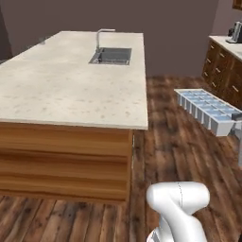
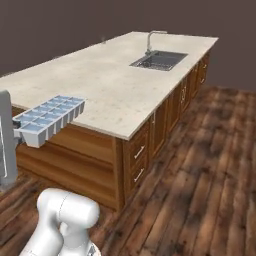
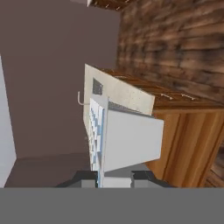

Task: Open the freezer door, pick up the ice cube tray from the freezer, and place it on the dining counter.

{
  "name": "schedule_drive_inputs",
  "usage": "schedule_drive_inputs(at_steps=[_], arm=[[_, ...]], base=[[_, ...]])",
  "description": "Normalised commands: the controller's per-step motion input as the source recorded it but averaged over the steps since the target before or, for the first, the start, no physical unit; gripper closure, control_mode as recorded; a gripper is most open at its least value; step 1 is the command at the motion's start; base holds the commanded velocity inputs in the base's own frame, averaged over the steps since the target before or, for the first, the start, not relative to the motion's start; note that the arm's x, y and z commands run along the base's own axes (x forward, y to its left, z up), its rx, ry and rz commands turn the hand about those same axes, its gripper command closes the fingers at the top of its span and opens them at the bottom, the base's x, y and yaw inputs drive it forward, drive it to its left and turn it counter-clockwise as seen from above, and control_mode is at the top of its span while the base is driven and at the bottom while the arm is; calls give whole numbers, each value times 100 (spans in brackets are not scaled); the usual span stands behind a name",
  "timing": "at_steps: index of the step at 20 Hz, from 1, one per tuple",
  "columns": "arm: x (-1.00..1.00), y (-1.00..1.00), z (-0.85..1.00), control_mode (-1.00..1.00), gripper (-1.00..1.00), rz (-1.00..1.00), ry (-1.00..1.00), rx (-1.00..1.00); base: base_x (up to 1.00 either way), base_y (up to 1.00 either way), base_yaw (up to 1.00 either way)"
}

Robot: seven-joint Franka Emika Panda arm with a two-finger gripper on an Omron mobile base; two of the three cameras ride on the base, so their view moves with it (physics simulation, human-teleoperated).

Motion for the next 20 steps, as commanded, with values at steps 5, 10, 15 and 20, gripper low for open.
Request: schedule_drive_inputs(at_steps=[5, 10, 15, 20], arm=[[0, 0, 0, 100, 100, 0, 0, 0], [0, 0, 0, 100, 100, 0, 0, 0], [0, 0, 0, 100, 100, 0, 0, 0], [0, 0, 0, 100, 100, 0, 0, 0]], base=[[99, 20, 58], [99, 58, 47], [95, 100, 35], [100, 100, 26]])
